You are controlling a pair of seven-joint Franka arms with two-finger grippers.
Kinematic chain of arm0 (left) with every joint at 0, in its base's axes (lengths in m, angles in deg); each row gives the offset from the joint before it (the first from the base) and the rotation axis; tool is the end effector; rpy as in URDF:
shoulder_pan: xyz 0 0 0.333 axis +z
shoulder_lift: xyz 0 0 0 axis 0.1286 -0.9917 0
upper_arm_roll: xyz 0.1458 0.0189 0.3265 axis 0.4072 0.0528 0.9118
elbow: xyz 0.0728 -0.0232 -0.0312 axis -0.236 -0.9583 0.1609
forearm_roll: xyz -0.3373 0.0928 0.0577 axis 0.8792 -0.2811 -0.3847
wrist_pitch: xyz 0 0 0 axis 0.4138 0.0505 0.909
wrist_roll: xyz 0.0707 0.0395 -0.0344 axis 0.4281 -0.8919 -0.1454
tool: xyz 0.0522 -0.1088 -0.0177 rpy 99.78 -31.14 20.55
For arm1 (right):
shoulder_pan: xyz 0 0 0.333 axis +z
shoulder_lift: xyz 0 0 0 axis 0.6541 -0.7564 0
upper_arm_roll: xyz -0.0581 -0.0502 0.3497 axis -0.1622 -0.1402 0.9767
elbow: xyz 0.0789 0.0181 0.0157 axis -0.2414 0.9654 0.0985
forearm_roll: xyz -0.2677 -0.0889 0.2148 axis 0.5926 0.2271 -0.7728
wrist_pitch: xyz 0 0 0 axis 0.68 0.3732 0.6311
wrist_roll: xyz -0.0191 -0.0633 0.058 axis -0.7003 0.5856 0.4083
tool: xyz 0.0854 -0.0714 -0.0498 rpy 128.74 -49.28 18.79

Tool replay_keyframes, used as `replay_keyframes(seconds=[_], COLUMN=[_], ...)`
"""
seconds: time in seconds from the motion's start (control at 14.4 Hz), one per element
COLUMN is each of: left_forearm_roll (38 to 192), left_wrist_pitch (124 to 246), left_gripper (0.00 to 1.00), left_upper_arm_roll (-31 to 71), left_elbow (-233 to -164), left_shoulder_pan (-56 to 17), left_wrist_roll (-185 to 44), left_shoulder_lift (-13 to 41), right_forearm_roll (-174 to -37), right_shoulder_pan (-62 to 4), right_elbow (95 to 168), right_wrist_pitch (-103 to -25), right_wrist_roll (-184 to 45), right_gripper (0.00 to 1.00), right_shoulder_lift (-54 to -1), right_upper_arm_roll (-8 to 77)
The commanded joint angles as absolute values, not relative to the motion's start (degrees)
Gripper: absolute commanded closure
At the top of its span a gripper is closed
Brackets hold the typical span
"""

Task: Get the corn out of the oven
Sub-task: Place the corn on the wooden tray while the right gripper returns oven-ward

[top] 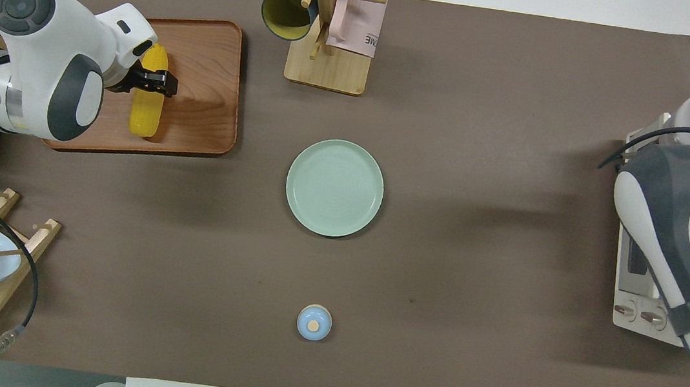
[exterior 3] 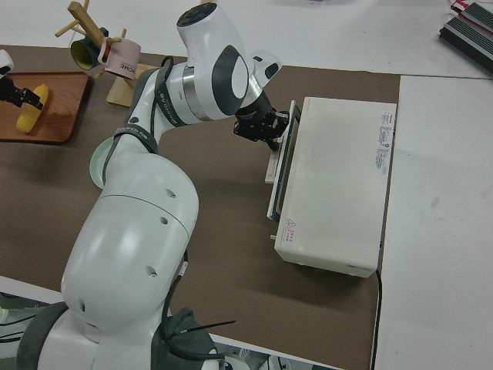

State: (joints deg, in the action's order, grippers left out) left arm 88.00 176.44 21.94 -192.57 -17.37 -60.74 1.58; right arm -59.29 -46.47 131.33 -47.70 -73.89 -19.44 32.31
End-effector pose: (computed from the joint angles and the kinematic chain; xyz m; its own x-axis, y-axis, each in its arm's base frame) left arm 0.6269 -0.1204 0.3818 0.9916 -0.1091 0.0690 -0.1084 -0.9940 -0.0136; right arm 0.5456 -0.0365 0.5043 0.9774 0.1040 -0.1839 0.1462 -0.9615 0.2328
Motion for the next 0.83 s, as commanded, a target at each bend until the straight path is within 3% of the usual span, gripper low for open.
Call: replay_keyframes(seconds=[0.0,0.14,0.28,0.49,0.77], left_forearm_roll=[87.44,87.79,87.70,87.27,87.35], left_wrist_pitch=[165.00,153.93,141.29,126.93,122.94], left_gripper=[0.00,0.00,0.00,0.00,0.00], left_upper_arm_roll=[21.58,21.58,22.10,22.72,22.72], left_elbow=[-188.63,-184.68,-179.68,-171.24,-169.81], left_shoulder_pan=[-14.78,-13.90,-13.46,-13.10,-13.02], left_wrist_roll=[-59.61,-59.87,-60.14,-59.26,-55.48], left_shoulder_lift=[7.43,13.40,17.89,18.88,18.97], right_forearm_roll=[-67.33,-73.34,-73.62,-73.80,-73.54], right_shoulder_pan=[-47.61,-49.02,-50.42,-50.78,-50.52], right_elbow=[130.42,126.22,119.20,112.49,109.84], right_wrist_pitch=[-45.75,-42.08,-33.41,-25.90,-24.13], right_wrist_roll=[-72.78,-72.87,-72.86,-72.87,-72.95], right_gripper=[0.00,0.00,0.00,0.00,0.00], right_shoulder_lift=[-16.18,-13.36,-12.47,-13.08,-14.23], right_upper_arm_roll=[32.28,31.84,31.40,31.22,31.22])
